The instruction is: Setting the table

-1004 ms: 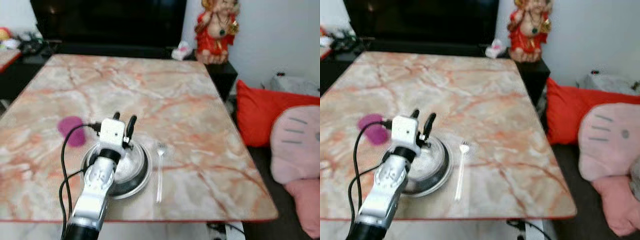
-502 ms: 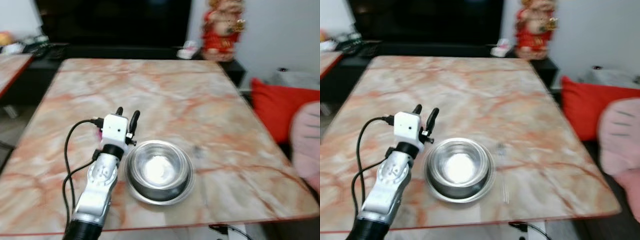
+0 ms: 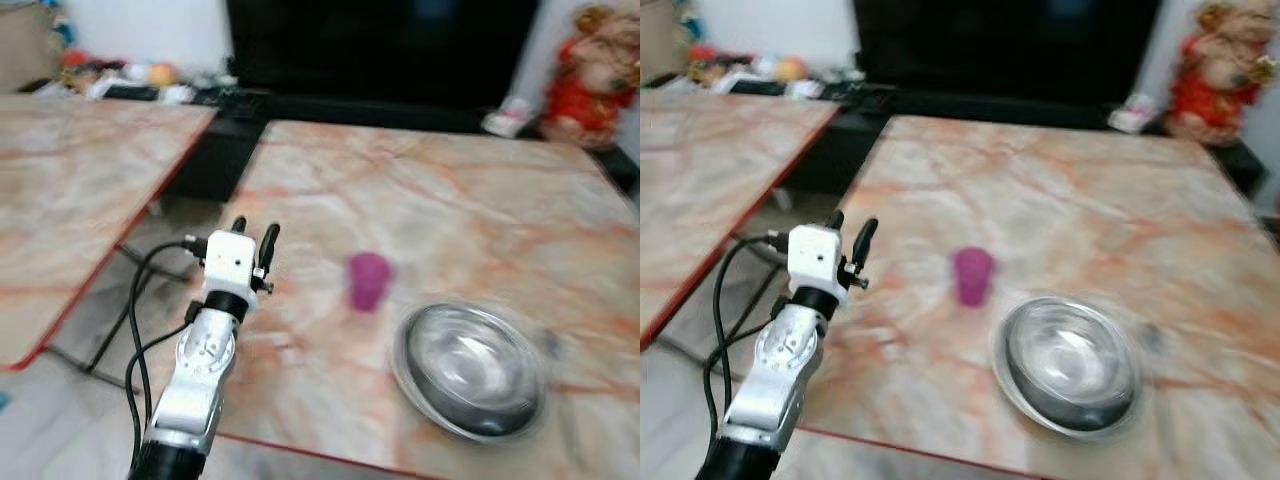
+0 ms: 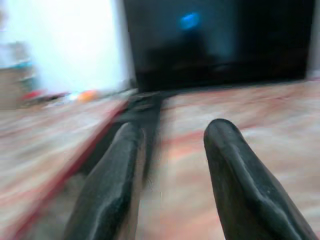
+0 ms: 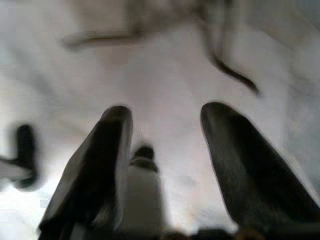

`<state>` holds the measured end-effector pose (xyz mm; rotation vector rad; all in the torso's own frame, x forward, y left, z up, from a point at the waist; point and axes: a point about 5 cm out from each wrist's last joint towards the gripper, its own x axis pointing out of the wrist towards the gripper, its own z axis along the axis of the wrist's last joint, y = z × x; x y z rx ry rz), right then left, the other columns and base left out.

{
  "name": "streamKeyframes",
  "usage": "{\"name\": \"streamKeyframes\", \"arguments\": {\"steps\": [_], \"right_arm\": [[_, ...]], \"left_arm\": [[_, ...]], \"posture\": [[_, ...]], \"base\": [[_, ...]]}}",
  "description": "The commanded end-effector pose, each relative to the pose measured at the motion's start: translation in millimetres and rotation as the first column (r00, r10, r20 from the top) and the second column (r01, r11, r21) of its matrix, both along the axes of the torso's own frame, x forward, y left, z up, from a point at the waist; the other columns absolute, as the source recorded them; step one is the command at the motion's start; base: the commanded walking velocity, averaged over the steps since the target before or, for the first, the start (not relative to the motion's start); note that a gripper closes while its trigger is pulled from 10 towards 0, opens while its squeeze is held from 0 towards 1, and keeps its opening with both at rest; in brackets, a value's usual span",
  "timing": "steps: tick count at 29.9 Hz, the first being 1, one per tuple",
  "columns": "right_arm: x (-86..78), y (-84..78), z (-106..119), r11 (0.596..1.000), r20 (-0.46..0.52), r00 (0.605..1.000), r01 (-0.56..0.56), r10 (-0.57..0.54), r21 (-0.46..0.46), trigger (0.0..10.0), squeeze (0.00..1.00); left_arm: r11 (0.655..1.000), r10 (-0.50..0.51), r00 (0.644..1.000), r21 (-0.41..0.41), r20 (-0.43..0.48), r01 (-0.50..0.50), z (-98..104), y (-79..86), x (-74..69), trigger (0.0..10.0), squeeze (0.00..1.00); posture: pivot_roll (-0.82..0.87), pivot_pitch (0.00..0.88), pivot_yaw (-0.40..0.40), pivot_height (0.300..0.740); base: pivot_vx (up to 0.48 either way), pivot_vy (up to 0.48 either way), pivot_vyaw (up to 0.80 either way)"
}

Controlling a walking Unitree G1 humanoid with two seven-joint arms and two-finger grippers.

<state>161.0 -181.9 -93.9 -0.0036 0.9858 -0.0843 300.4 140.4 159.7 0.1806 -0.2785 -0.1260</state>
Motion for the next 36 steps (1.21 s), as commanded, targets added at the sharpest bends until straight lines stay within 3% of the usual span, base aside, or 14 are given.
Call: {"name": "streamKeyframes", "arguments": {"steps": [1,19,30,36], "right_arm": [[-4.6,-4.5,-1.3,1.0,-0.011,1.0,0.004,-0.004,-0.007,10.0,0.0],[-5.3,-4.5,-1.6,1.0,-0.015,1.0,0.002,-0.002,-0.007,10.0,0.0],[-6.2,-4.8,-2.2,0.999,-0.025,0.999,0.042,-0.042,0.001,10.0,0.0],[-5.8,-5.0,-2.0,0.999,-0.021,0.999,0.04,-0.04,0.005,10.0,0.0]], "left_arm": [[1.0,-0.022,1.0,-0.006,0.019,0.022,4.8,-9.0,0.0,10.0,0.0],[1.0,-0.021,1.0,-0.005,0.022,0.021,5.3,-8.9,0.7,10.0,0.0],[1.0,-0.015,1.0,-0.002,0.022,0.015,5.5,-7.1,1.9,10.0,0.0],[1.0,-0.01,1.0,0.002,0.018,0.01,5.0,-4.9,2.3,10.0,0.0]], "posture": [[0.1,0.0,-0.063,0.74],[0.1,0.0,-0.065,0.74],[0.1,0.0,-0.066,0.74],[0.1,0.0,-0.067,0.74]], "base": [[0.0,0.48,0.8],[0.0,0.48,0.79],[0.0,0.48,0.0],[0.0,0.48,-0.71]]}}
